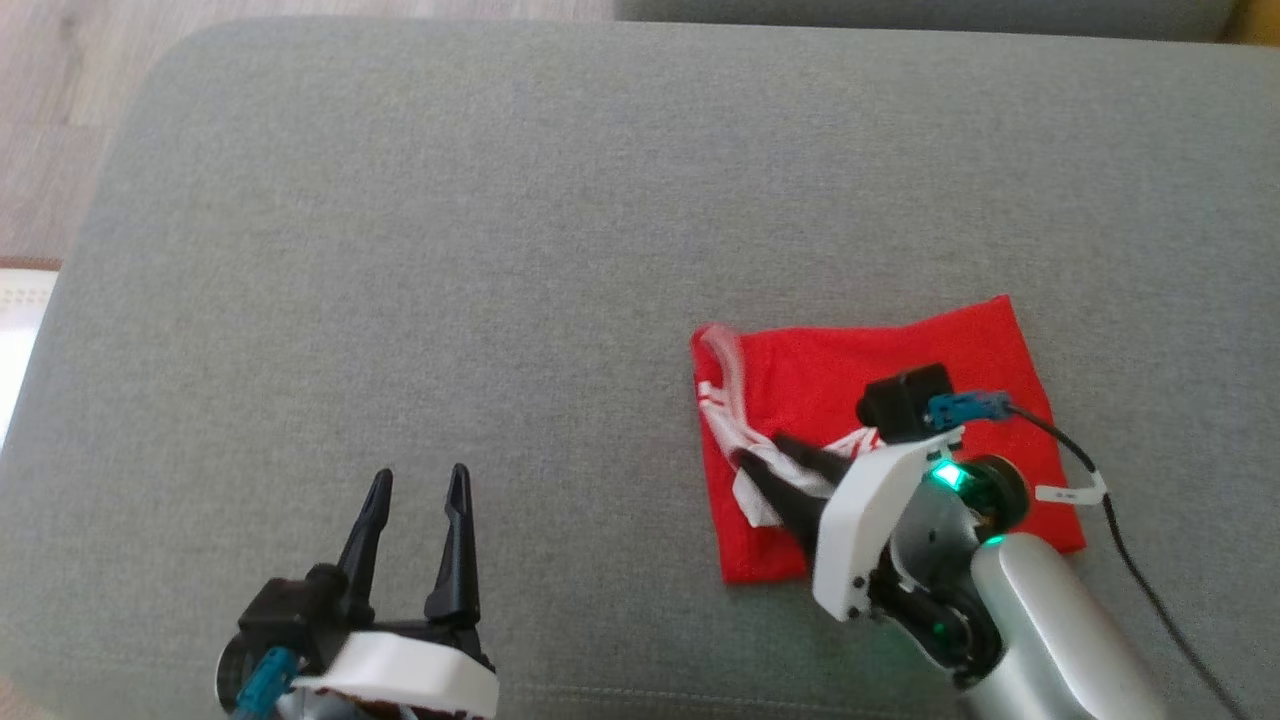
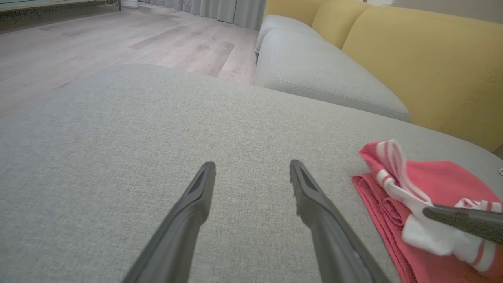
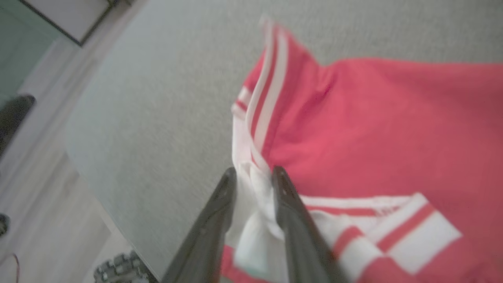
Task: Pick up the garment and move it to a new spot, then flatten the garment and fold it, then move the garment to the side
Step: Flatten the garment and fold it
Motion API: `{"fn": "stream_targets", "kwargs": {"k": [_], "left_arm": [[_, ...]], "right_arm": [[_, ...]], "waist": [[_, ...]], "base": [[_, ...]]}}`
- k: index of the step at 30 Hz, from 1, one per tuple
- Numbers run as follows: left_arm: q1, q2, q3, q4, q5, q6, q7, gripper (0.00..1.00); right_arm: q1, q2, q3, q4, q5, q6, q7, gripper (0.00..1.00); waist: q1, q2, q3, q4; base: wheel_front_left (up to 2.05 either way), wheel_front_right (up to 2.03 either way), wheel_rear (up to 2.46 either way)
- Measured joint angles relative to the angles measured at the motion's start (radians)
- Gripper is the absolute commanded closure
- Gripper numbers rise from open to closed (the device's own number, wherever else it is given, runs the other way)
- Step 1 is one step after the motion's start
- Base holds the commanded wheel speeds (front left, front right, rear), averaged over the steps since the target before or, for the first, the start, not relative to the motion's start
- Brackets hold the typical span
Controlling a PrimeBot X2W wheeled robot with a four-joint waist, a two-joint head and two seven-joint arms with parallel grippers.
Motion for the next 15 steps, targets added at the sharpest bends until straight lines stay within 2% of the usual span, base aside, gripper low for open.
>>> {"fn": "stream_targets", "kwargs": {"k": [5,8,10,15], "left_arm": [[0.0,0.0,0.001,0.002,0.0,0.0,0.0,0.0],[0.001,0.0,0.004,0.003,0.005,0.0,0.0,0.0],[0.002,0.0,0.006,0.005,0.014,-0.002,0.0,0.0],[0.002,0.0,0.01,0.009,0.033,-0.018,0.0,0.0]], "right_arm": [[0.007,0.05,-0.045,-0.049,0.132,0.0,-0.089,0.0],[0.009,0.051,-0.07,-0.106,0.151,0.0,-0.146,0.0],[0.018,0.051,-0.094,-0.145,0.124,0.0,-0.196,0.0],[0.061,0.025,-0.181,-0.184,-0.053,0.0,-0.349,0.0]], "waist": [[0.0,0.0,-0.015,-0.018],[0.0,0.0,-0.026,-0.038],[0.0,0.0,-0.034,-0.053],[0.0,0.0,-0.06,-0.087]], "base": [[0.0,0.0,0.0],[0.0,0.0,0.0],[0.0,0.0,0.0],[0.0,0.0,0.0]]}}
